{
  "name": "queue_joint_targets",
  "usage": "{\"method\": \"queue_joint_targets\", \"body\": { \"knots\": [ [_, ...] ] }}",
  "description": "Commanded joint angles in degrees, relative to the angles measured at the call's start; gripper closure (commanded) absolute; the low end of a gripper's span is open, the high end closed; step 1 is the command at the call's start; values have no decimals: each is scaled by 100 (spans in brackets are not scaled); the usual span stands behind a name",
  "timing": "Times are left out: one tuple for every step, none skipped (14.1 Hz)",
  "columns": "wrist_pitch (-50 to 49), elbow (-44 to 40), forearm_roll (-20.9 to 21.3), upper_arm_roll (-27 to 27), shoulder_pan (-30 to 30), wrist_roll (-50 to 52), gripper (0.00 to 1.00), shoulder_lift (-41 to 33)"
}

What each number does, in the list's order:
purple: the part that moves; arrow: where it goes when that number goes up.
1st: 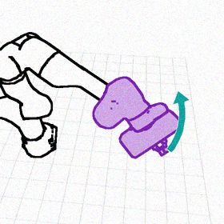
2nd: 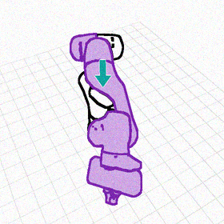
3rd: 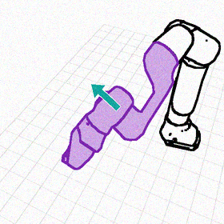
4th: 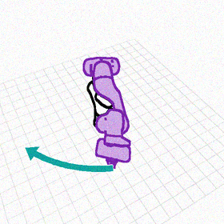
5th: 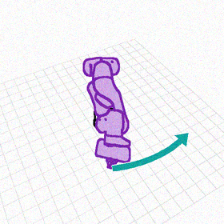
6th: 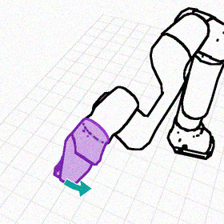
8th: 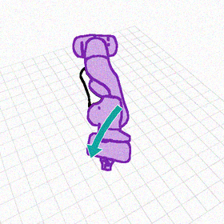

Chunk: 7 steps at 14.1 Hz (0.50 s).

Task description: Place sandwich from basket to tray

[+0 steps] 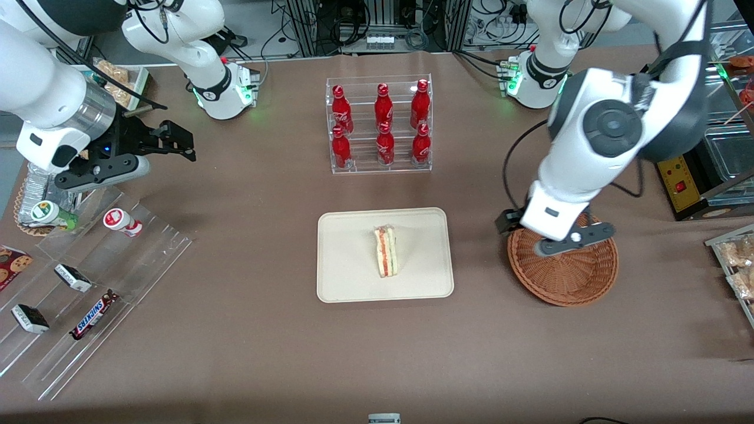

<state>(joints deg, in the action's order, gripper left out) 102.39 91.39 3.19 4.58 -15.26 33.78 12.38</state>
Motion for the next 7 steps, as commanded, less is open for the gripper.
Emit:
{"method": "queue_joint_targets", "body": {
  "knots": [
    [-307, 239, -11, 70, 452, -616, 0, -437],
    [-456, 256, -20, 70, 636, -897, 0, -534],
    [-579, 309, -20, 61, 725, -1152, 0, -683],
    [-606, 448, -29, 61, 883, -1424, 0, -841],
    [-607, 580, -46, 61, 1024, -1662, 0, -999],
    [-624, 651, -116, 61, 1095, -1864, 0, -1114],
    [-694, 687, -160, 61, 1217, -2110, 0, -1219]
  ]
}}
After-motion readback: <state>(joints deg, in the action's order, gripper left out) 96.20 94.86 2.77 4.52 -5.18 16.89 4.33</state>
